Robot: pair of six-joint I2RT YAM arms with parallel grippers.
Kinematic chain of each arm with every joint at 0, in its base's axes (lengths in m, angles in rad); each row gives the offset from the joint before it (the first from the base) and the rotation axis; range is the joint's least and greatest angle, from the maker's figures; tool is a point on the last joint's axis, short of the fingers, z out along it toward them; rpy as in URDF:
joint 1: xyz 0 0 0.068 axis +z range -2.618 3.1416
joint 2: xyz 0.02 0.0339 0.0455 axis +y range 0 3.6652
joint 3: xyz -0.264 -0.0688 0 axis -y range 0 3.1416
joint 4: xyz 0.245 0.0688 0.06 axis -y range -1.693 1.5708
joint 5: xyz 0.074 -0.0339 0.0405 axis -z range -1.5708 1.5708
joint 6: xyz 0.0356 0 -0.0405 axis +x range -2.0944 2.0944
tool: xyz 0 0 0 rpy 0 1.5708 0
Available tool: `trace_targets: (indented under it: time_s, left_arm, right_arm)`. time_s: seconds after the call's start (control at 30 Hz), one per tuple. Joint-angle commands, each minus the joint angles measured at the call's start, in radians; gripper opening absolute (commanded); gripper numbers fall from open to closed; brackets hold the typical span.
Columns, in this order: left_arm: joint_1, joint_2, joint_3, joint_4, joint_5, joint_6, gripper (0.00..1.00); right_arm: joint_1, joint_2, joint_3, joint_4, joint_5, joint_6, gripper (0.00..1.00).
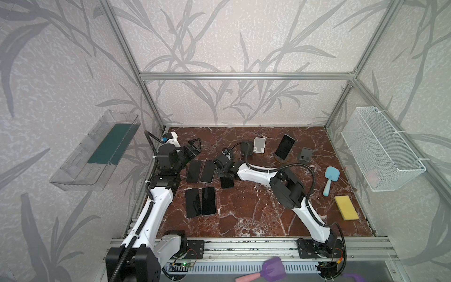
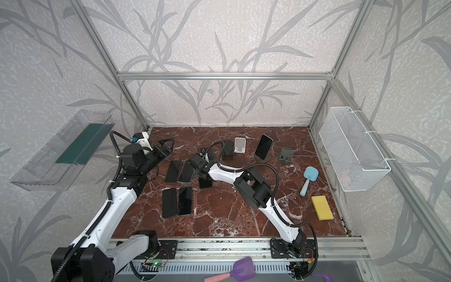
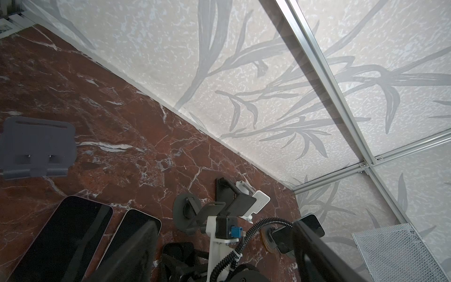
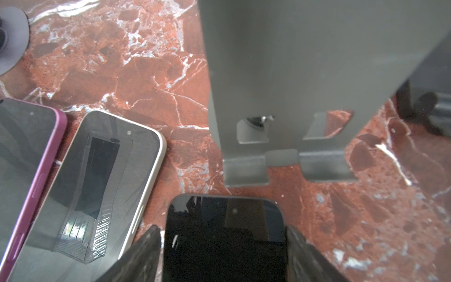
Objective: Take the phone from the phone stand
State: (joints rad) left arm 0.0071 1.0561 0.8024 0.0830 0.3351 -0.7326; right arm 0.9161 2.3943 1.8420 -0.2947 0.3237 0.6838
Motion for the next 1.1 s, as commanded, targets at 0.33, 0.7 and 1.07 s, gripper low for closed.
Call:
trace_targets:
  time_s: [0.33, 0.7, 1.07]
  left_arm:
    - [0.003, -0.013, 0.024, -0.008, -0.014, 0.044, 0.88]
    - [-0.002, -0.006, 0.021, -0.004, -0.013, 0.062, 0.89]
    - [-0.096, 0.036, 0.024, 0.025, 0.028, 0.053, 0.99]
  right_arm:
    - [0.005, -0.257, -0.272, 0.049, -0.158, 0.039, 0.83]
    - [0.0, -0.632, -0.621, 0.038, -0.17, -0.125, 0.84]
    - [-0.188, -1.164, -1.108, 0.194, -0.086, -0.214, 0.85]
